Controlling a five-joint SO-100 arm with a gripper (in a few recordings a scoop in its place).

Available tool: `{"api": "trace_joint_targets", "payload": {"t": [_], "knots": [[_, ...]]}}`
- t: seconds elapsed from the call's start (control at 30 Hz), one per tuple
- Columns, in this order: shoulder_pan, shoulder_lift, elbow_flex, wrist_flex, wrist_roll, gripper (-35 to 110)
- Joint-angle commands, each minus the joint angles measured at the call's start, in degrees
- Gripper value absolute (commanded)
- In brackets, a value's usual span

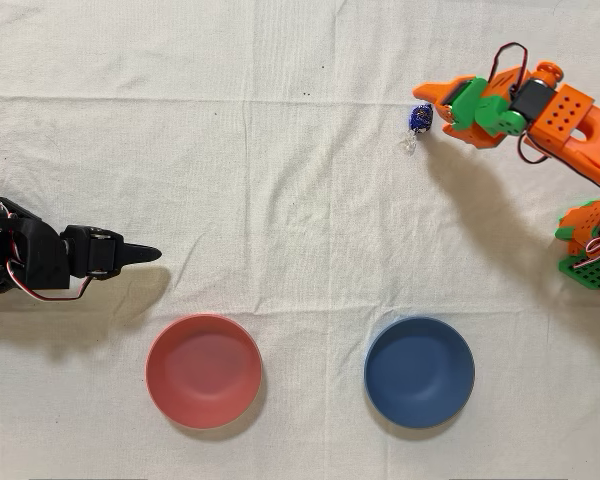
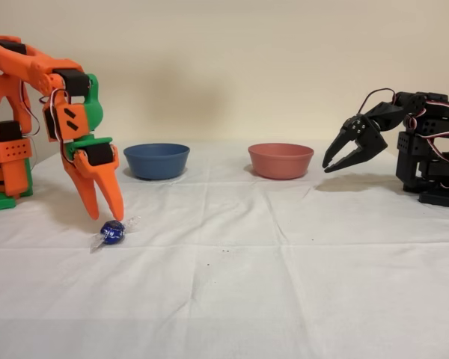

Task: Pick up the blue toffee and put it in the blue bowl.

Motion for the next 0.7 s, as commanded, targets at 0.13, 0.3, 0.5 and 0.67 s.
{"api": "trace_joint_targets", "payload": {"t": [0.13,0.3,0.5,0.67], "knots": [[0.0,-2.1,-5.5,-0.3,0.1,45],[0.0,-4.0,-6.4,-0.4,-0.3,46],[-0.4,-5.0,-6.2,-0.4,-0.6,44],[-0.4,-6.1,-6.2,-0.3,-0.3,48]]}}
